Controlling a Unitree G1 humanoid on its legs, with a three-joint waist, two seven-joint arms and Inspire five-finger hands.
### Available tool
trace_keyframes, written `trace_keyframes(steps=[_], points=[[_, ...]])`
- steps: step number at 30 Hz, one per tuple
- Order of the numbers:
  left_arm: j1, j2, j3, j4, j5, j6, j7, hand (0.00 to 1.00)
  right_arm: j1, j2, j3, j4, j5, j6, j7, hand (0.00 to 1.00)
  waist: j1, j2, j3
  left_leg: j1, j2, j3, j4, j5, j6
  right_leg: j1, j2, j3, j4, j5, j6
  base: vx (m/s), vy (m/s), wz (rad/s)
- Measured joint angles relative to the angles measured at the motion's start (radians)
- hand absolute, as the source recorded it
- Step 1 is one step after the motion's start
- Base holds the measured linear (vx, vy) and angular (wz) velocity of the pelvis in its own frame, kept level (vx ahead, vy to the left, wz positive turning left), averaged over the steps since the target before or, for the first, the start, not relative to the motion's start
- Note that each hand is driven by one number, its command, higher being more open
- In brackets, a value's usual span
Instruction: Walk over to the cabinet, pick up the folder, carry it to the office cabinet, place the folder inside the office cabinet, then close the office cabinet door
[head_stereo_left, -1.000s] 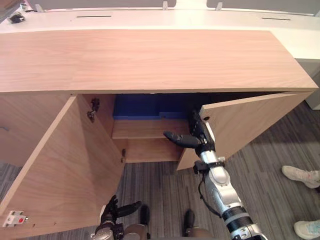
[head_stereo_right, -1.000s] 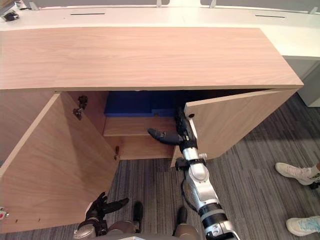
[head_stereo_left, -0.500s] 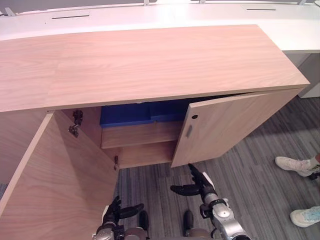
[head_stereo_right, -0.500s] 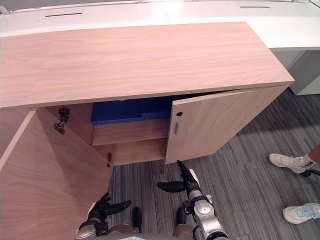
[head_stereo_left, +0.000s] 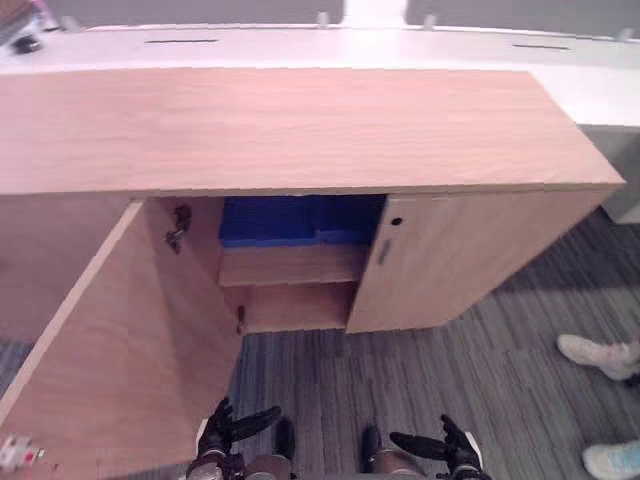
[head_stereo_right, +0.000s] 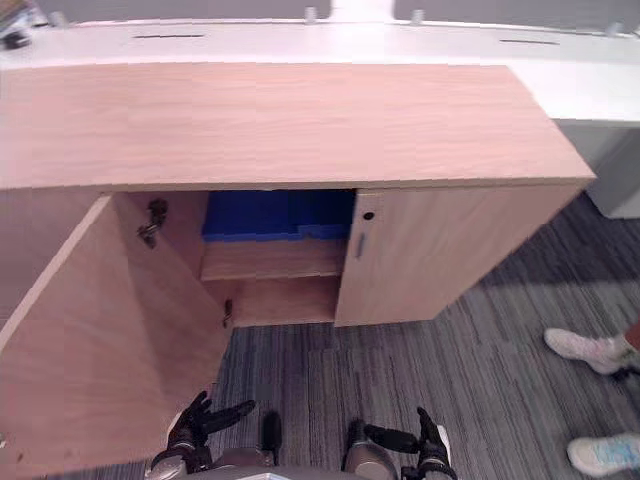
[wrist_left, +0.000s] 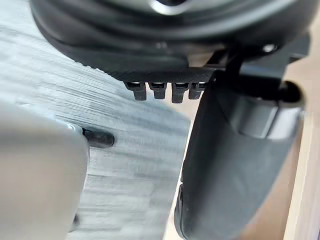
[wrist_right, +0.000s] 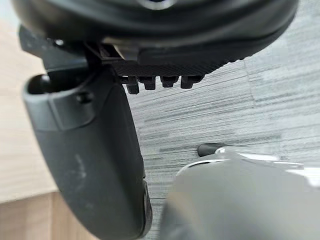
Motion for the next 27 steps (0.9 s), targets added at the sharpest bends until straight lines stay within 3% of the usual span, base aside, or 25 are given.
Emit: trace_keyframes(steps=[3,4,5,6,7,8,9,10,12,14,16,23,27], points=[[0.027,0.003,0.035,-0.035,-0.030,-0.002,0.008,1.00,-0.010,0.002,-0.011,-0.017,0.010,-0.001,-0.015,1.00,0.022,0.011,-0.001,-0.021,-0.012,-0.062,-0.006,0.048,0.000,0.015,0.000,-0.071,0.007,-0.012,-0.019,0.07,-0.048,0.92],[0.040,0.001,0.054,-0.057,-0.041,-0.002,0.011,1.00,-0.019,0.003,-0.022,-0.033,0.010,-0.001,-0.016,1.00,0.033,0.017,0.000,-0.025,-0.014,-0.066,-0.014,0.045,-0.011,0.016,-0.008,-0.101,0.026,-0.023,-0.021,0.05,-0.026,0.77],[0.048,0.001,0.064,-0.069,-0.041,-0.002,0.012,1.00,-0.021,0.004,-0.029,-0.046,0.010,-0.001,-0.015,1.00,0.035,0.022,-0.002,-0.032,-0.010,-0.040,-0.015,0.026,0.003,0.018,-0.011,-0.122,0.035,-0.026,-0.020,0.02,-0.018,0.93],[0.060,0.001,0.093,-0.091,-0.041,0.000,0.011,1.00,-0.032,0.008,-0.051,-0.070,0.011,-0.002,-0.015,1.00,0.035,0.029,-0.002,-0.038,0.008,0.059,-0.003,-0.021,0.016,0.034,-0.026,-0.166,0.042,-0.034,-0.027,0.03,0.013,0.98],[0.060,0.002,0.124,-0.117,-0.041,-0.001,0.012,1.00,-0.039,0.008,-0.067,-0.088,0.013,-0.003,-0.017,1.00,0.035,0.019,-0.001,-0.036,0.010,0.136,0.016,-0.066,0.031,0.043,-0.060,-0.198,0.039,-0.036,-0.031,0.04,0.054,0.96],[0.059,0.002,0.140,-0.133,-0.040,-0.001,0.013,1.00,-0.050,0.008,-0.070,-0.096,0.016,-0.004,-0.019,1.00,0.035,0.019,0.000,-0.058,0.015,0.189,0.068,-0.078,0.044,0.046,-0.076,-0.212,0.045,-0.041,-0.031,0.09,0.095,0.82],[0.067,0.003,0.170,-0.176,-0.039,0.001,0.014,1.00,-0.054,-0.012,-0.080,-0.126,0.017,-0.005,-0.019,1.00,0.038,0.039,-0.002,-0.089,0.041,0.279,0.192,-0.067,0.057,0.050,-0.081,-0.236,0.076,-0.066,-0.018,0.08,0.070,0.75],[0.095,0.010,0.206,-0.251,-0.039,0.000,0.016,1.00,-0.056,-0.015,-0.086,-0.138,0.017,-0.008,-0.020,1.00,0.038,0.050,-0.006,-0.077,0.046,0.276,0.210,-0.079,0.037,0.061,-0.086,-0.249,0.117,-0.106,-0.007,0.08,0.045,0.71],[0.120,0.040,0.239,-0.374,-0.039,-0.010,0.025,1.00,-0.048,-0.007,-0.084,-0.152,0.017,-0.017,-0.019,1.00,0.045,0.044,-0.012,-0.045,0.020,0.242,0.163,-0.068,0.039,0.085,-0.097,-0.250,0.108,-0.132,-0.024,0.06,0.017,0.56],[0.125,0.090,0.248,-0.456,-0.039,-0.032,0.034,1.00,-0.048,-0.002,-0.085,-0.157,0.017,-0.025,-0.019,1.00,0.050,0.034,-0.019,-0.012,0.000,0.214,0.091,-0.035,0.039,0.107,-0.096,-0.261,0.085,-0.136,-0.021,0.06,-0.018,0.45],[0.122,0.149,0.230,-0.507,-0.025,-0.042,0.031,1.00,-0.048,-0.001,-0.085,-0.155,0.017,-0.025,-0.018,1.00,0.049,0.042,-0.017,0.009,-0.015,0.186,0.025,0.002,0.038,0.120,-0.088,-0.275,0.057,-0.136,-0.021,0.05,-0.030,0.34],[0.108,0.154,0.166,-0.620,-0.040,-0.040,0.060,1.00,-0.030,0.004,-0.085,-0.099,0.017,-0.018,-0.006,1.00,0.045,0.033,-0.017,0.043,-0.007,0.139,-0.019,0.016,0.025,0.173,-0.052,-0.191,0.017,-0.123,-0.018,0.07,-0.049,0.25],[0.182,0.151,0.137,-0.682,-0.068,-0.041,0.063,1.00,-0.037,0.003,-0.085,-0.090,0.017,-0.018,0.010,1.00,0.047,0.032,-0.016,0.046,0.014,0.158,-0.019,0.017,0.022,0.167,-0.041,-0.146,0.016,-0.110,-0.029,-0.01,-0.035,-0.09]])
